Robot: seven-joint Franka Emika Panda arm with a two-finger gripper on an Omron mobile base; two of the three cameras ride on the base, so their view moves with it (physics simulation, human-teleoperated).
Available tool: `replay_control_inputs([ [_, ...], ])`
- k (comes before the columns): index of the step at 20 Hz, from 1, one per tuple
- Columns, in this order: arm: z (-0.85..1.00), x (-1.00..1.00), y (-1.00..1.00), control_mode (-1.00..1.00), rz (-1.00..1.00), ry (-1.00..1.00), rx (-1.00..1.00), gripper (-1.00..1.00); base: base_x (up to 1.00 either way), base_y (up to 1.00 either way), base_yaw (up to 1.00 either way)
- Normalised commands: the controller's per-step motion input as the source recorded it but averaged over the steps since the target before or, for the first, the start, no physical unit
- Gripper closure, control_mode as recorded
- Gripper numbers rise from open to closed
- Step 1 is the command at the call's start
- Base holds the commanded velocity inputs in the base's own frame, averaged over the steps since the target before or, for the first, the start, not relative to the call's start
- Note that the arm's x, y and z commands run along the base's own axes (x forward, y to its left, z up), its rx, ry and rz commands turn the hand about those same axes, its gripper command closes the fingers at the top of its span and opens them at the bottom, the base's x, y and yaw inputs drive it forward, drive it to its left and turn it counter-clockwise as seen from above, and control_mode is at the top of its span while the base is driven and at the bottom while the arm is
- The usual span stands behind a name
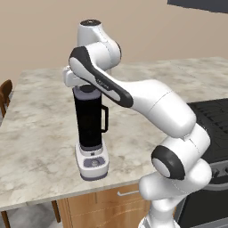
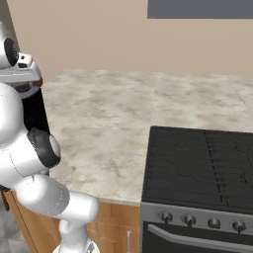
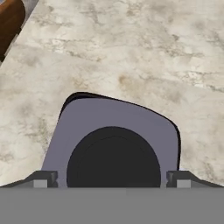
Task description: Grab the lemon and lime from the fridge, place them in the blender, close the lid, and turn on the blender to create a marinade.
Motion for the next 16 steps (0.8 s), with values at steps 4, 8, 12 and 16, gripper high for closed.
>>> replay_control_inputs([
  [4,0.28,0.02,0.0,-1.0,0.01,-0.09,0.0,-1.0,0.0,0.0,0.0],
  [8,0.31,0.0,0.0,-1.0,0.0,-0.13,0.0,-1.0,0.0,0.0,0.0],
  [12,0.3,-0.33,0.0,-1.0,0.0,-0.24,0.0,-1.0,0.0,0.0,0.0],
  [16,-0.01,-0.99,0.0,-1.0,-0.09,-0.4,0.0,-1.0,0.0,0.0,0.0],
])
